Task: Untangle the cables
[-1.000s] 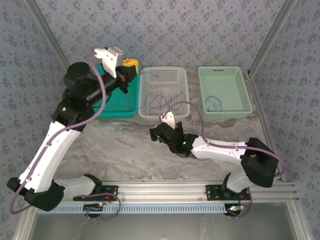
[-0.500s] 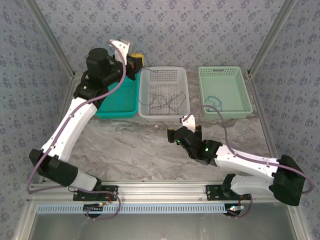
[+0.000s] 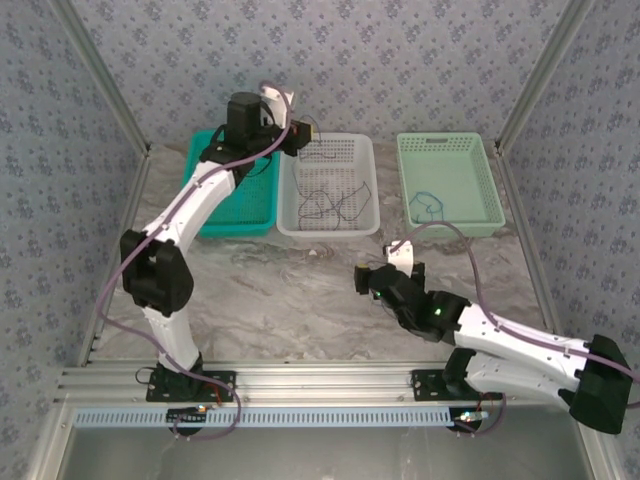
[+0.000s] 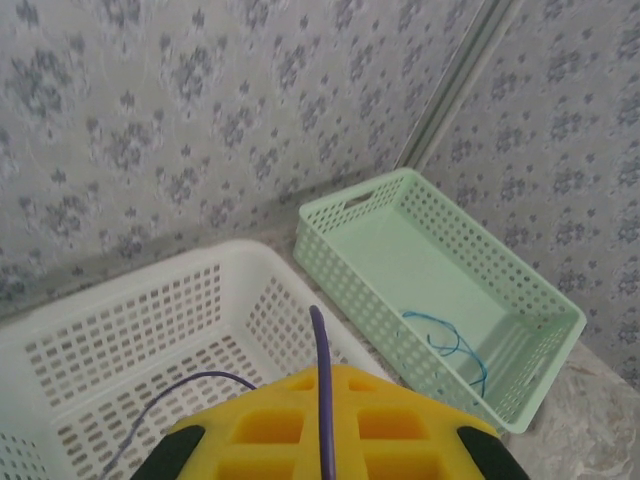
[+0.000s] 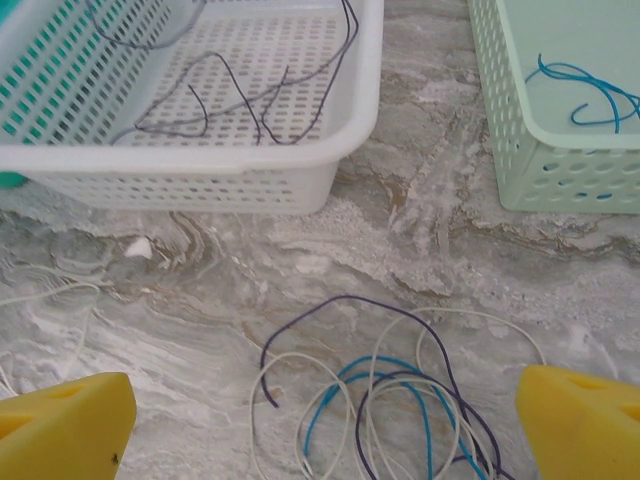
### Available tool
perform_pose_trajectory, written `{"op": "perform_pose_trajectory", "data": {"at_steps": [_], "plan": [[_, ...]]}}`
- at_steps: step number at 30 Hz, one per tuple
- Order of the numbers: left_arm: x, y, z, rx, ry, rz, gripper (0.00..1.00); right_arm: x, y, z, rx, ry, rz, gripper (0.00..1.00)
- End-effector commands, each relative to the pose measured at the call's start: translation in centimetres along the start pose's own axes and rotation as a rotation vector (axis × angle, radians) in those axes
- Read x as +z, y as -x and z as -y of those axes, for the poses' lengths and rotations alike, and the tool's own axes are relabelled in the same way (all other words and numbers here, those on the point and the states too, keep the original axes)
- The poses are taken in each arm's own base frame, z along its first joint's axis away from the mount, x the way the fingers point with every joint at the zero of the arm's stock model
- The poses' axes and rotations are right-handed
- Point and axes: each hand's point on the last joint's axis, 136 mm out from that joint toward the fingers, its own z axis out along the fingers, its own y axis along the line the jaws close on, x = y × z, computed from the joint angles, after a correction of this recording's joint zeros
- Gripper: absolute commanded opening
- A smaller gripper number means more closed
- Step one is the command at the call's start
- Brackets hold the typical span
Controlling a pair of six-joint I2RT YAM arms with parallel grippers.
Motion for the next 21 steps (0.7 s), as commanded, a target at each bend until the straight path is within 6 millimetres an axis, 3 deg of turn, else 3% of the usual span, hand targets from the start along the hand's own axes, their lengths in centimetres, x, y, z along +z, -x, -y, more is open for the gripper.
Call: {"op": "perform_pose_trajectory", "data": {"at_steps": [1, 2, 6, 8, 9, 16, 21], "plan": [[0.0, 0.1, -0.9, -0.041, 0.032, -0.012, 0.14, 0.0, -0.1, -0.4, -0.070, -0.009, -0.034, 1.00], [0.2, -0.5, -1.2, -0.047, 0.044, -0.025, 0.22, 0.2, -0.1, -0.8, -0.084, 0.001, -0.040, 1.00], [0.1, -2.3, -2.5, -0.060, 0.114, -0.082, 0.68, 0.8, -0.3, -2.5, -0.143, 0.035, -0.066, 0.98], [-0.6, -2.4, -3.0, -0.055, 0.160, -0.086, 0.85, 1.1, -0.5, -3.3, -0.177, 0.044, -0.082, 0.96], [-1.2, -2.4, -3.2, -0.049, 0.186, -0.082, 0.98, 1.2, -0.6, -3.9, -0.197, 0.054, -0.089, 0.96], [-7.2, -3.5, -4.4, -0.048, 0.380, -0.055, 0.99, 2.5, -2.0, -9.5, -0.344, 0.175, -0.162, 0.94], [-11.7, -6.4, -4.1, -0.093, 0.429, -0.005, 0.99, 4.1, -3.7, -14.7, -0.438, 0.279, -0.251, 0.94]]}}
